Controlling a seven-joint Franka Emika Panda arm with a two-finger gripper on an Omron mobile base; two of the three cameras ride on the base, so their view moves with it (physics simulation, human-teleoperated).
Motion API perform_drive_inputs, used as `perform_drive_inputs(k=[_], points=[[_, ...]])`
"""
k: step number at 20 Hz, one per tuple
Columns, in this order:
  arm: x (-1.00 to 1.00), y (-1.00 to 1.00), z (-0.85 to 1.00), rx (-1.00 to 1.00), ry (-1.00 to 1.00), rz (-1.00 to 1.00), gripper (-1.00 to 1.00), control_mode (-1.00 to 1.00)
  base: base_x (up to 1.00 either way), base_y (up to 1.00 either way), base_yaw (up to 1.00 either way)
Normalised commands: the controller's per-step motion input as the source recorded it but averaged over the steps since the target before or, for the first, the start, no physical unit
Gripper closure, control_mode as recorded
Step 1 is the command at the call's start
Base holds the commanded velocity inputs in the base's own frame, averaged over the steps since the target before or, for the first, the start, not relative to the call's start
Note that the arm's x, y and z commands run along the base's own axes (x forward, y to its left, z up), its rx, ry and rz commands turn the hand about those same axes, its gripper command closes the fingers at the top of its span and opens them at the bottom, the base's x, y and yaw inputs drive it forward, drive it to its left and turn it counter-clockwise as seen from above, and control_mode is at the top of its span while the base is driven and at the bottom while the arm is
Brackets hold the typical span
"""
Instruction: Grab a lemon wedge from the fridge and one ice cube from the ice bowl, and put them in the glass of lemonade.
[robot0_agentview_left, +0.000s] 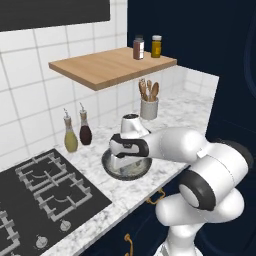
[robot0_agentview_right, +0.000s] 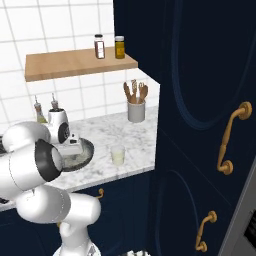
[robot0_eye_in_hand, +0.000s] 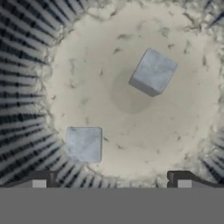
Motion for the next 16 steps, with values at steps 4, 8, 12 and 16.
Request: perform_drive_inputs(k=[4,8,12,16], points=[[0.21,0.09,-0.16,-0.03,0.00,0.00,-1.00,-1.00,0.00,0.00,0.00],[-0.09,0.00,0.00,-0.02,0.00,0.00,-1.00,-1.00,0.00,0.00,0.00],[0.04,0.00,-0.26,0.00,0.00,0.02,-1.00,-1.00,0.00,0.00,0.00],[0.01,-0.07,-0.26,0.00,-0.03,0.01,-1.00,-1.00,0.00,0.00,0.00]])
